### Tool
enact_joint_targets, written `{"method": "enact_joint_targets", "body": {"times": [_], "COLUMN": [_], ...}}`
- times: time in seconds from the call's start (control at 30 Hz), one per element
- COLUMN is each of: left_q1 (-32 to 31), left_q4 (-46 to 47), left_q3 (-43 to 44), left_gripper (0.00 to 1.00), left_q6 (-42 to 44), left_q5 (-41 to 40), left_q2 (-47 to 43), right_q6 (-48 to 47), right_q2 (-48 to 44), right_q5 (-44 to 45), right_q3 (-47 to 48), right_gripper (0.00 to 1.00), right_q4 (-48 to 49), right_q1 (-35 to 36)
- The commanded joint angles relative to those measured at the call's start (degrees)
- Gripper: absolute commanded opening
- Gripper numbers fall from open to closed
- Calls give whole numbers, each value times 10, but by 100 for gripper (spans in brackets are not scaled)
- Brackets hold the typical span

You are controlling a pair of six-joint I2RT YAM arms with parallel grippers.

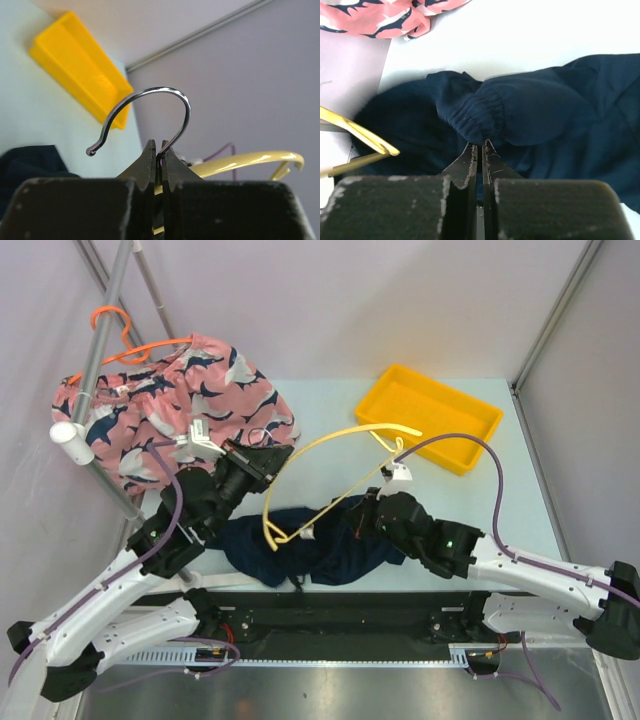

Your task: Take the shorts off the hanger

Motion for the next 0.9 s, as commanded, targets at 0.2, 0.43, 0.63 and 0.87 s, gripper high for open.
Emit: {"method": "enact_joint_targets", "body": {"times": [0.2, 0.43, 0.63, 0.87], "left_q1": [-3, -3, -3, -3], "left_q4": [93, 82, 1, -71], "left_q3": [-10, 39, 74, 78], "left_gripper": [0, 0, 0, 0], "left_q6": [-111, -49, 21, 62], "left_q5": [49, 126, 153, 123], "left_q2": [-41, -25, -56, -123], "right_q6": [23, 5, -43, -139], "right_q2": [-98, -102, -181, -264], "right_q5": [36, 10, 1, 14], "right_q3": [-22, -22, -15, 32], "right_gripper": [0, 0, 0, 0], "right_q4": [-2, 8, -21, -111], "right_q1": [-10, -44, -145, -297]}}
